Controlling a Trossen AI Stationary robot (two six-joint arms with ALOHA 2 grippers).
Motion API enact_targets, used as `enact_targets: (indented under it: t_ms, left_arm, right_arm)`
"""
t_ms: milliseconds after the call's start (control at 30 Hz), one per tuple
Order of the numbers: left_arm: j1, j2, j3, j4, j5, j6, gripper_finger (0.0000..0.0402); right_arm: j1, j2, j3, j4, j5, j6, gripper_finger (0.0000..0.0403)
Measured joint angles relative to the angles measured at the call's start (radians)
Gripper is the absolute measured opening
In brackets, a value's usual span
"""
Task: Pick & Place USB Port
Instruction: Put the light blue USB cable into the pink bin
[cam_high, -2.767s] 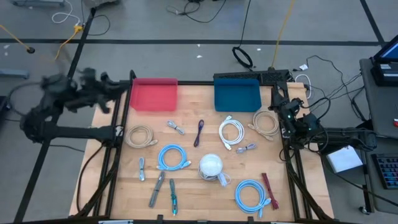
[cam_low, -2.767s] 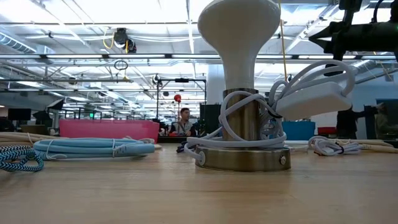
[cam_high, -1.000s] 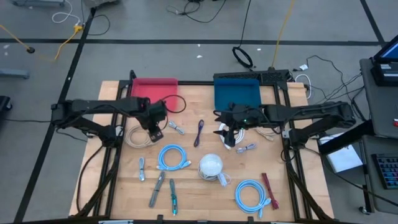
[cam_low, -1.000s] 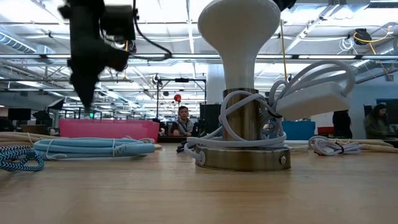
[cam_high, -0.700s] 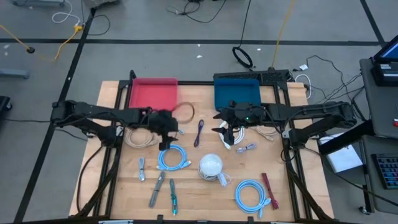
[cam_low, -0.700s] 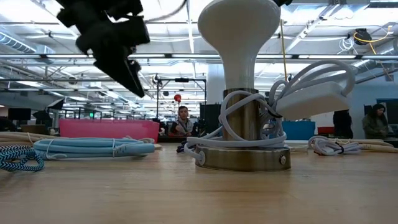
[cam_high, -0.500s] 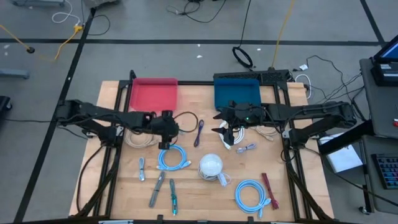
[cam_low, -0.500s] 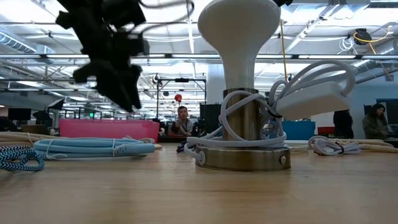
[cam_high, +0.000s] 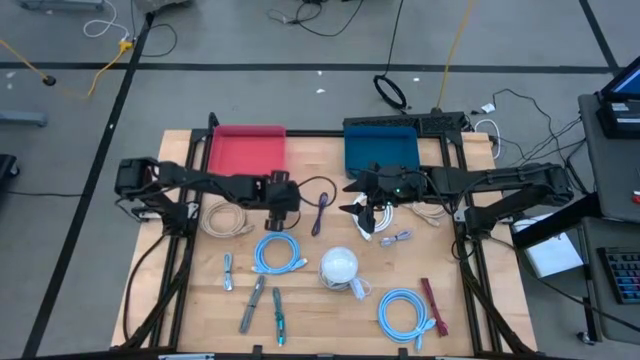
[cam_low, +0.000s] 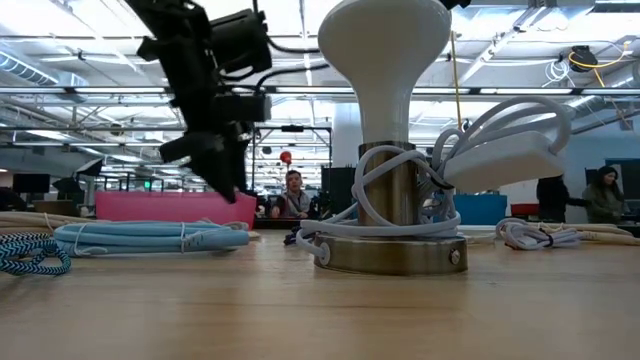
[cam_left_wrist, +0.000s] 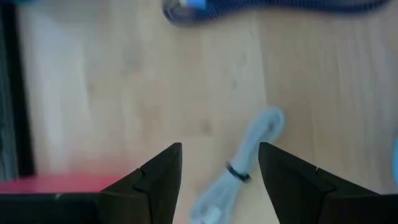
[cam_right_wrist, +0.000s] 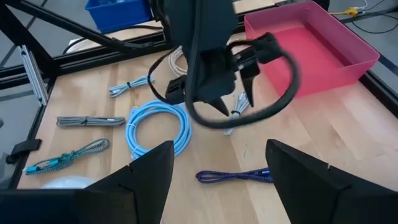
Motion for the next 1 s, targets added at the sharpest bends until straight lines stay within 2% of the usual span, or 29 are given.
enact_targets:
  t_ms: [100, 267, 500, 1000]
  left_arm:
    - [0.032, 0.000, 0.005, -0.011, 0.008, 0.016, 0.0215]
    - [0.094, 0.000, 0.005, -0.097, 0.105, -0.009, 0.0203]
    - [0.142, 0.000, 0.005, -0.126, 0.167, 0.003, 0.0183]
    - [0.100, 0.154, 0.009, -0.131, 0.188, -0.062, 0.0179]
  right_arm:
    - [0.000, 0.000, 0.000, 0.001, 0.000, 0.014, 0.0247]
    - [0.000, 0.000, 0.000, 0.002, -0.002, 0.019, 0.0247]
    - [0.000, 0.000, 0.000, 0.002, -0.002, 0.021, 0.0247]
    - [0.001, 0.000, 0.000, 0.002, -0.003, 0.018, 0.0247]
